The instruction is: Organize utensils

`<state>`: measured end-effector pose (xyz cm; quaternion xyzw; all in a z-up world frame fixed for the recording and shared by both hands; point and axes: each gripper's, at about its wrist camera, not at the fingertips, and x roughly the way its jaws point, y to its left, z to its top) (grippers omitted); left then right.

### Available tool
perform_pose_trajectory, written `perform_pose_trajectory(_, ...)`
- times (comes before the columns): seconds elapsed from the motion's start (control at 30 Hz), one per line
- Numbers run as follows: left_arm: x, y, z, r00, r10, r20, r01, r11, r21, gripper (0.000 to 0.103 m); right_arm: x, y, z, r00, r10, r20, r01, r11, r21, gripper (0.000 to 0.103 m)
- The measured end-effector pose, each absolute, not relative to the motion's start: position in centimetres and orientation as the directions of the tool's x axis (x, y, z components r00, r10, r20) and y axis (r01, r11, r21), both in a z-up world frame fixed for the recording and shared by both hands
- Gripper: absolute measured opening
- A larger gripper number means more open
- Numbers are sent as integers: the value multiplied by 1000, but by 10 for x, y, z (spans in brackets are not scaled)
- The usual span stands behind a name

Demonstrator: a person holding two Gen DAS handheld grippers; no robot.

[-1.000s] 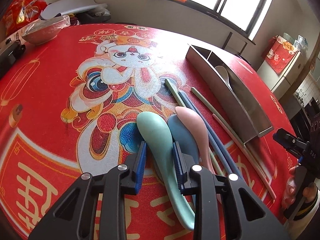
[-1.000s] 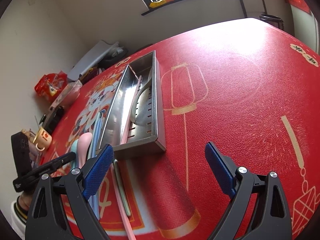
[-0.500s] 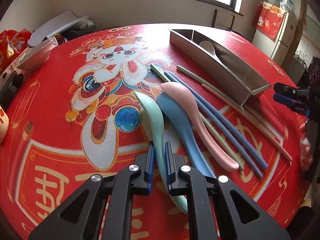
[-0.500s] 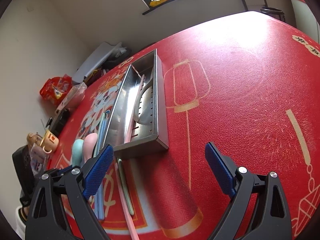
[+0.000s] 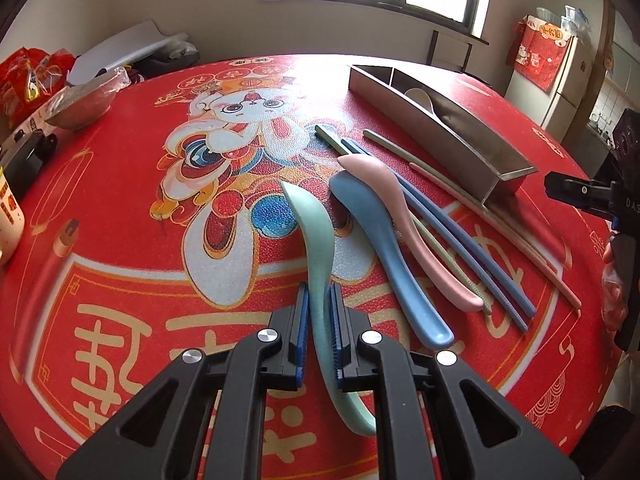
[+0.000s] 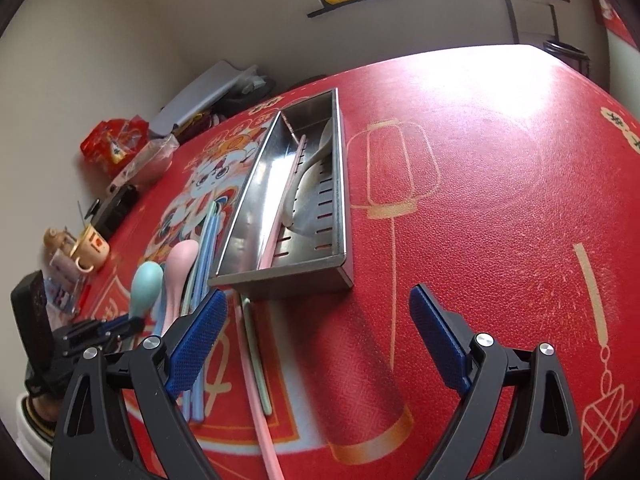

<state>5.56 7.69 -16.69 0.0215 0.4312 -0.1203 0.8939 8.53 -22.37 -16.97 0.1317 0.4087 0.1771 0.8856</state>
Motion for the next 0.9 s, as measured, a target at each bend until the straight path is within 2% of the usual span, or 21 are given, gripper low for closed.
perform_pose_trajectory(0.17, 54, 74, -167, 610, -185, -771, 232, 971, -50, 10, 73, -199, -168, 574, 401, -714, -306, 914, 267, 87)
perform_pose_trajectory(0.2, 53, 71, -167, 614, -168, -771, 233, 972, -27, 10, 71, -193, -169, 562, 395, -727, -322, 914, 247, 73)
perform_pose_trajectory(0.23, 52, 68, -167, 618, -153, -771, 233, 972, -6, 10, 70, -188, -171, 547, 390, -741, -336, 913, 233, 65)
perform_pose_trajectory(0.3, 51, 65, -167, 623, -136, -770, 234, 972, 18, 10, 67, -180, -173, 530, 388, -754, -358, 909, 216, 60)
perform_pose_trajectory(0.43, 52, 70, -166, 618, -160, -770, 234, 972, -14, 10, 63, -164, -174, 510, 391, -766, -402, 896, 190, 37)
perform_pose_trajectory(0.5, 52, 72, -167, 615, -170, -770, 234, 972, -27, 10, 62, -157, -174, 505, 388, -771, -419, 891, 174, 31)
perform_pose_trajectory(0.6, 52, 73, -167, 614, -178, -769, 234, 972, -38, 10, 62, -147, -172, 501, 382, -777, -444, 884, 148, 24)
perform_pose_trajectory(0.73, 52, 76, -167, 611, -191, -768, 234, 971, -56, 11, 62, -139, -174, 487, 372, -790, -465, 876, 126, 19)
perform_pose_trajectory(0.9, 53, 79, -167, 608, -208, -767, 234, 969, -77, 11, 65, -136, -176, 490, 351, -798, -466, 879, 101, 18)
